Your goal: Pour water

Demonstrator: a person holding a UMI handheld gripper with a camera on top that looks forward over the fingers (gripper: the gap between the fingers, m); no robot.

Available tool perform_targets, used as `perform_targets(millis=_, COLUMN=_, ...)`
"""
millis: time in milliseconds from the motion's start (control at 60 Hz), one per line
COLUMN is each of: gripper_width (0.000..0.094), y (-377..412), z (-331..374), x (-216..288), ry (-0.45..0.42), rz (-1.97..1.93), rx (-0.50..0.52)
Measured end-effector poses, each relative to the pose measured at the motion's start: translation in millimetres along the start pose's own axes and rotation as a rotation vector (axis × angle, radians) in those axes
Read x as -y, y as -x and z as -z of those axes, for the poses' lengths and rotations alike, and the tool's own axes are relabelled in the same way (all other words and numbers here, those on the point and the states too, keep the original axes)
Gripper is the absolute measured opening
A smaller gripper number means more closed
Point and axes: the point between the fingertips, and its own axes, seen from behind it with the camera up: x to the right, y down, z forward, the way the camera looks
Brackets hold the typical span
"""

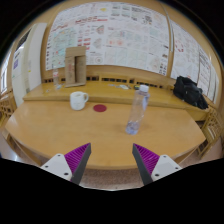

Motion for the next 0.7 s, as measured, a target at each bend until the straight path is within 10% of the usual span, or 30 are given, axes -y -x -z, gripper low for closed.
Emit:
perform_targets(millis=400, gripper_width=0.0823, y=-102.1, z=-188.1, x=85.0, ry=-0.168, rz=-0.035, rx=0.001)
perform_targets(millis=700, gripper_width=0.0450, y=-108.8, z=-230.8, x=105.7, ry=-0.264, rz=-0.050, rx=-0.007)
